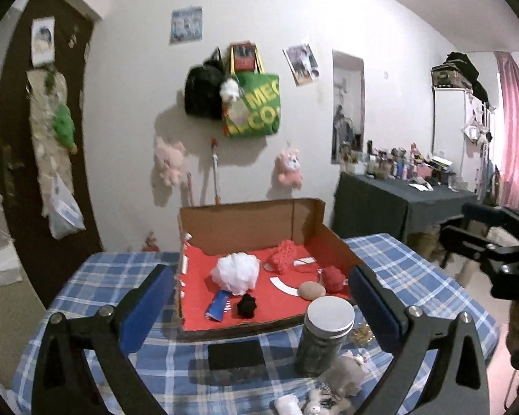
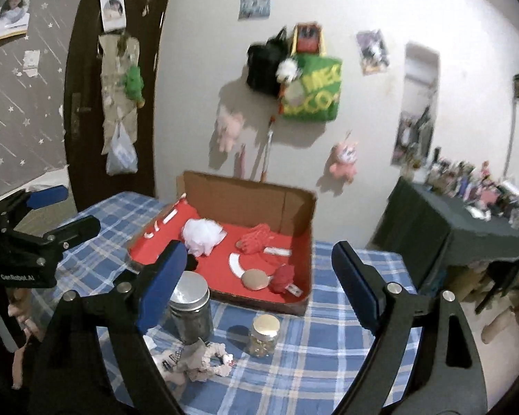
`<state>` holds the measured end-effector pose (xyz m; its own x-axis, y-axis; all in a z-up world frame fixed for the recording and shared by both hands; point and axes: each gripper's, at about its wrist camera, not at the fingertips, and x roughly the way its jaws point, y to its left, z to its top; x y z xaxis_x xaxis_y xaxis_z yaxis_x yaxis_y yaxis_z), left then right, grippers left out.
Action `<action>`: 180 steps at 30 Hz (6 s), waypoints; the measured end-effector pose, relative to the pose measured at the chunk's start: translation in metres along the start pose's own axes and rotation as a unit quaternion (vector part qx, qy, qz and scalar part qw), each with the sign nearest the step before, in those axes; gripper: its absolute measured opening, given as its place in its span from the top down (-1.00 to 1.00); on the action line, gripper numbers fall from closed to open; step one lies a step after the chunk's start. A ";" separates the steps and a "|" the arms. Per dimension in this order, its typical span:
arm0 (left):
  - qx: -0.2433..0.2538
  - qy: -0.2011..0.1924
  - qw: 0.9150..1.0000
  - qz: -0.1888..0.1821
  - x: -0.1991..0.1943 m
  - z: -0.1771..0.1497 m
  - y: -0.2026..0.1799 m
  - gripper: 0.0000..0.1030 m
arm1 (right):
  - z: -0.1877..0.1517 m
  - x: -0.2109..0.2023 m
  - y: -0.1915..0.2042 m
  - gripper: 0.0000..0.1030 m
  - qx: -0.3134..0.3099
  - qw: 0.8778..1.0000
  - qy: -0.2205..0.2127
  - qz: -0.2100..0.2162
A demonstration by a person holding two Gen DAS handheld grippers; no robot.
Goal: Organize soft objects
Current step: 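Withdraw both tools from the box back toward the table items, then grasp the white plush with left tool while right tool grasps cream knitted plush, then carry white plush and cream knitted plush into the box and open both tools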
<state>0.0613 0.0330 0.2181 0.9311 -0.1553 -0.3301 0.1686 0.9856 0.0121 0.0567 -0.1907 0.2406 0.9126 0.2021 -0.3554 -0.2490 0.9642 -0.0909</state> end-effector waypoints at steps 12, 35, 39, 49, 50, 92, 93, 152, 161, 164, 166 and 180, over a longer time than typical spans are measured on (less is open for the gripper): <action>-0.016 -0.020 0.999 0.028 -0.031 -0.064 -0.018 -1.00 | -0.083 -0.032 0.013 -0.86 0.051 0.997 -0.026 -0.050; -0.049 0.128 0.990 0.033 0.019 -0.164 -0.023 -1.00 | -0.186 0.025 0.021 -0.86 0.083 0.989 0.113 -0.053; -0.051 0.147 0.987 0.035 0.025 -0.171 -0.022 -1.00 | -0.192 0.031 0.020 -0.86 0.090 0.987 0.128 -0.045; -0.052 0.171 0.983 0.037 0.034 -0.179 -0.022 -1.00 | -0.197 0.040 0.018 -0.86 0.093 0.984 0.147 -0.037; -0.051 0.173 0.983 0.037 0.034 -0.179 -0.023 -1.00 | -0.198 0.041 0.018 -0.86 0.095 0.984 0.148 -0.036; -0.022 0.234 0.970 -0.063 0.080 -0.159 -0.022 0.68 | -0.165 0.107 0.027 0.71 0.114 0.966 0.189 0.132; -0.023 0.233 0.970 -0.064 0.080 -0.158 -0.022 0.68 | -0.165 0.106 0.026 0.71 0.114 0.967 0.188 0.132; 0.019 0.246 0.968 -0.044 0.113 -0.139 0.103 0.68 | -0.141 0.113 -0.076 0.71 0.088 0.981 0.169 0.030; 0.056 0.235 0.969 -0.061 0.130 -0.128 0.109 0.68 | -0.134 0.130 -0.082 0.71 0.062 0.984 0.155 0.066; 0.067 0.230 0.968 -0.075 0.135 -0.124 0.112 0.68 | -0.131 0.136 -0.086 0.70 0.070 0.982 0.152 0.092; 0.078 0.227 0.968 -0.077 0.137 -0.122 0.113 0.68 | -0.129 0.139 -0.088 0.70 0.065 0.982 0.149 0.096; 0.106 0.214 0.963 -0.129 0.155 -0.112 0.113 0.68 | -0.125 0.155 -0.090 0.70 0.040 0.978 0.131 0.157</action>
<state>0.1885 0.1278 0.0621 0.6394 -0.3059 -0.7054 0.4806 0.8751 0.0561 0.1805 -0.2677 0.0772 0.6775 0.4502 -0.5817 -0.4683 0.8738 0.1308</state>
